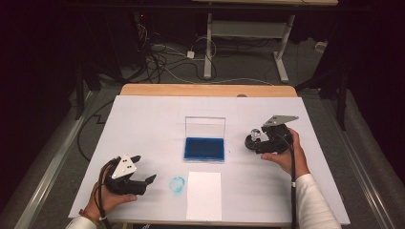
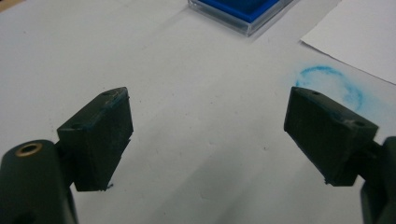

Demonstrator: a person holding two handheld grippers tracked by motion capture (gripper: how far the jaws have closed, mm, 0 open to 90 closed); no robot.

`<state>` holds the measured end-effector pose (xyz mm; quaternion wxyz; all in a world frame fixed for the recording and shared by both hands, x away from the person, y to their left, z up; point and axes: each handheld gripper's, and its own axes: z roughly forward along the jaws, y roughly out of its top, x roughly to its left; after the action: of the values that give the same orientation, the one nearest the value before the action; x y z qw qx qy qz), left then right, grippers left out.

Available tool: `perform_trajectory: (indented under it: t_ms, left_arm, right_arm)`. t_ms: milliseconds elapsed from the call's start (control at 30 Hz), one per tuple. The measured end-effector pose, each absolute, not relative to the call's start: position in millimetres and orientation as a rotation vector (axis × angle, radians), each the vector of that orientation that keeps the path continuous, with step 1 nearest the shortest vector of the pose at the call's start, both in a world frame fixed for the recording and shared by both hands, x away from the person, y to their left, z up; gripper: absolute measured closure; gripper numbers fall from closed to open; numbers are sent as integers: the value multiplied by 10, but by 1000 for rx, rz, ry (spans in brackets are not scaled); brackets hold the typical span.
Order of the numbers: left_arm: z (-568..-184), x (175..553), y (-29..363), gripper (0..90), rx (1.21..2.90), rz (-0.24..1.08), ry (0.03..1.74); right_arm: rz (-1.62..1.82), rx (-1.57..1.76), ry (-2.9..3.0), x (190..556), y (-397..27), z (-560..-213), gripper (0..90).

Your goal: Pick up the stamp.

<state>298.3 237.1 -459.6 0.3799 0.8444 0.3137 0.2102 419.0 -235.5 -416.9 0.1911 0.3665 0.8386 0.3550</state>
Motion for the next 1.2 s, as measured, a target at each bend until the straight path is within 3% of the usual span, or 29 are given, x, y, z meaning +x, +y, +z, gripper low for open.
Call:
perform_trajectory:
  t_ms: [433,667,767,967,1067,1200]
  left_arm:
    - [-4583,2978,2381,176,2167,518,783]
    - [-4600,2992,2371,183,2198,496,777]
    - [-4608,2994,2355,183,2213,491,775]
    - [-4609,2994,2348,183,2215,499,775]
    - [-4610,2992,2342,183,2219,501,773]
    - [-4615,2992,2332,186,2227,496,768]
  right_arm:
    - [888,1025,2381,4346,-2266,-4276,321]
    - [924,1005,2385,4343,-2289,-4240,440]
    - [921,1020,2349,4340,-2301,-4233,561]
    - [903,1024,2335,4344,-2306,-4248,563]
    - [783,1019,2372,4357,-2260,-4272,500]
    - [809,1022,2367,4355,-2258,-4255,539]
